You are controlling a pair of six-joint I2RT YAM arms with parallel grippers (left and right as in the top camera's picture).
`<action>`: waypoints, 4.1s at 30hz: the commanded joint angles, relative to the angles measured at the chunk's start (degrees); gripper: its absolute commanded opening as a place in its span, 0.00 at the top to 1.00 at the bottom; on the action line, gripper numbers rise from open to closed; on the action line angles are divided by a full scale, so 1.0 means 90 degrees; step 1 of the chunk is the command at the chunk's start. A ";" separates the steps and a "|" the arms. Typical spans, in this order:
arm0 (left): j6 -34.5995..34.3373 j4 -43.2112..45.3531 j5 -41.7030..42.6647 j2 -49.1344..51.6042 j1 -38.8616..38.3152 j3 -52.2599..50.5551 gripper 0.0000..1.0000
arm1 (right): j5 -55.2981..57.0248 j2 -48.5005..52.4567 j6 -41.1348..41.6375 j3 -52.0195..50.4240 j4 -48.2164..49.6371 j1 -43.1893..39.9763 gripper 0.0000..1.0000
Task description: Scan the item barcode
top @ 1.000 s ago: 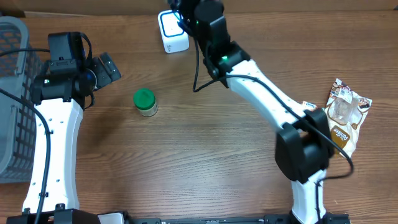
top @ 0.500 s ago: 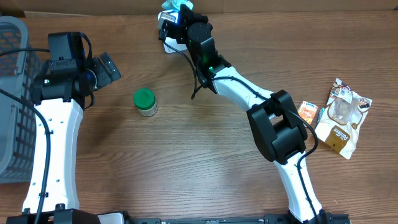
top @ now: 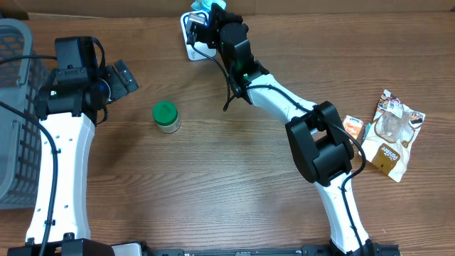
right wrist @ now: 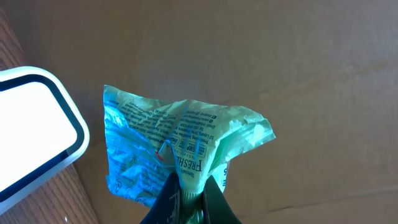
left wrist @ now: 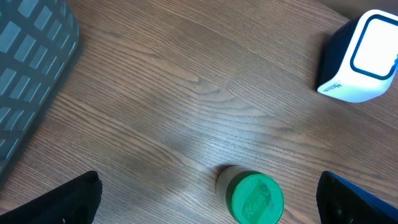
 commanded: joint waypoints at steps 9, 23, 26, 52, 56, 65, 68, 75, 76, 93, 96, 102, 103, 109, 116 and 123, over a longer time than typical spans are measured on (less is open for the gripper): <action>0.0168 0.0017 -0.0080 0.0051 0.0022 -0.0002 0.00 | -0.0039 -0.0199 0.0022 0.0148 -0.0143 0.0141 0.96; 0.0165 0.0017 -0.0078 0.0051 0.0022 -0.0002 0.00 | -0.0177 -0.2931 0.4199 0.0148 -0.3910 0.0155 0.96; 0.0168 0.0017 -0.0078 0.0051 0.0022 -0.0002 0.00 | -0.0427 -0.3514 0.5503 0.0148 -0.5311 0.0070 0.94; 0.0168 0.0017 -0.0078 0.0051 0.0022 -0.0002 0.00 | -0.0758 -0.3718 1.1740 -0.2531 -0.9663 -0.4371 0.84; 0.0168 0.0017 -0.0078 0.0051 0.0022 -0.0002 0.01 | -0.0760 -0.3725 1.1557 -0.2543 -0.9809 -0.4609 0.30; 0.0168 0.0017 -0.0078 0.0051 0.0022 -0.0002 0.01 | -0.1253 -0.3728 1.0958 -0.1753 -1.0605 -0.4675 0.27; 0.0168 0.0017 -0.0078 0.0051 0.0022 -0.0002 0.00 | -0.2161 -0.3728 1.0309 -0.1256 -1.0805 -0.4500 0.27; 0.0168 0.0017 -0.0078 0.0051 0.0022 -0.0002 0.00 | -0.3475 -0.3725 0.9899 -0.1115 -1.0314 -0.3636 0.14; 0.0168 0.0017 -0.0078 0.0051 0.0022 -0.0002 0.00 | -0.3470 -0.3725 0.9896 -0.1127 -1.0210 -0.3473 0.08; 0.0117 -0.0005 0.0607 0.0051 0.0022 -0.0002 0.00 | -0.3410 -0.3706 0.9916 -0.1236 -0.9554 -0.2256 0.02; 0.0126 -0.0214 0.1348 0.0056 0.0022 -0.0002 0.01 | -0.3247 -0.3699 0.9916 -0.1270 -0.9576 -0.2256 0.02; 0.0670 -0.0228 0.2312 0.0369 -0.0177 -0.0109 0.00 | -0.3203 -0.3689 0.9916 -0.1270 -0.9573 -0.2259 0.02; 0.0755 -0.0231 0.2307 0.0500 -0.0243 -0.0138 0.01 | -0.3203 -0.3689 0.9916 -0.1270 -0.9573 -0.2256 0.02; 0.1219 -0.0124 0.2305 0.1491 -0.0486 -0.0165 0.01 | -0.3130 -0.3689 0.9913 -0.1270 -0.9619 -0.2256 0.02; 0.1681 0.0180 0.2259 0.2331 -0.0486 -0.0165 0.33 | -0.3009 -0.3689 0.9894 -0.1270 -0.9673 -0.2256 0.02; 0.1751 0.0185 0.2261 0.2892 -0.0508 -0.0168 0.26 | -0.3007 -0.3687 0.9894 -0.1270 -0.9646 -0.2256 0.02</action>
